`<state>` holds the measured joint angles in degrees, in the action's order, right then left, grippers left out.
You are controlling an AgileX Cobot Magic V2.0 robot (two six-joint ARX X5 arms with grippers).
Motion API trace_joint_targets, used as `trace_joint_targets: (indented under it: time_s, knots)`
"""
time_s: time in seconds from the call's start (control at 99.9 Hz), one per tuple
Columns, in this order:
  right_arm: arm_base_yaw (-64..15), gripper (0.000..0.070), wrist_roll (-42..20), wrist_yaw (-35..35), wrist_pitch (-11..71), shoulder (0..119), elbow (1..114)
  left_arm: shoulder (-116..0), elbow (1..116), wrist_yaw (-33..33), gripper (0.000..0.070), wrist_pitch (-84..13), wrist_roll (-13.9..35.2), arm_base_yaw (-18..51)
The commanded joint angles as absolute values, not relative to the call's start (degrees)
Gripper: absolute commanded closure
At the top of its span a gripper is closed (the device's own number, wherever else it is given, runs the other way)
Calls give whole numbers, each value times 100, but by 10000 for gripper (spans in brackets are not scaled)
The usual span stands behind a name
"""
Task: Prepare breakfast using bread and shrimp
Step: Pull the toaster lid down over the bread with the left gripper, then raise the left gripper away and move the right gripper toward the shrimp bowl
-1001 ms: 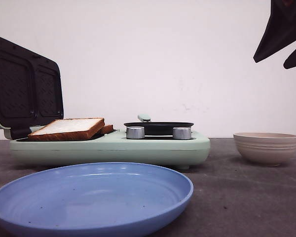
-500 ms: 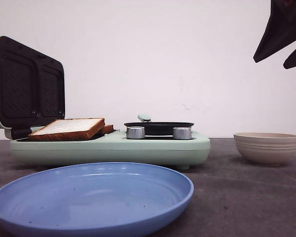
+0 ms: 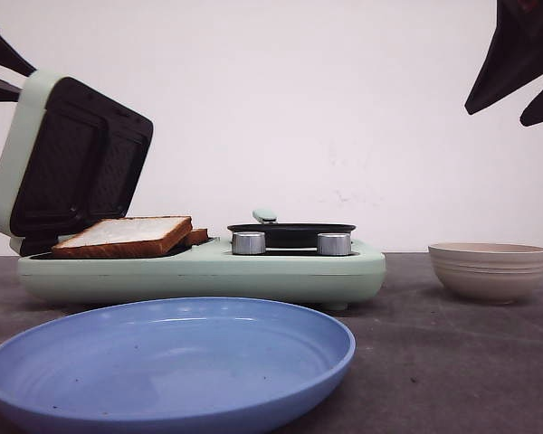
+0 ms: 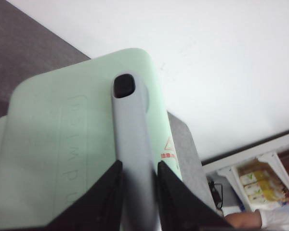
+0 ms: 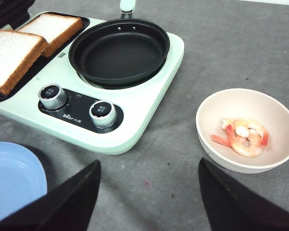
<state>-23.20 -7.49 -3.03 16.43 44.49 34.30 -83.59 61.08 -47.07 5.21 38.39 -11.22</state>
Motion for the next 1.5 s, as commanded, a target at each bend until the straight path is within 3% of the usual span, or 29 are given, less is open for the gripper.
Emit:
trace_joint_targets:
  time_s: [0.0,0.65,1.071,1.251,1.491]
  knots:
    - [-2349,301,-727,-303,1594,4488,3450,-8512,6073,-4560,690,141,3476,-1063]
    - [-2349,301,-731,-305,1616,4486,3450,-8512,6073,-3999,690,-67,3081,-244]
    - [-2349,301,-729,-301,1632,4486,3450,-8510,6073,-4101,690,-62,2862,-67]
    - [-2349,301,-727,-298,1625,4486,3450,-8506,6073,-4202,690,-97,2652,5]
    - [-2349,301,-701,-296,1566,4486,3450,-8438,6073,-4200,690,-217,2008,268]
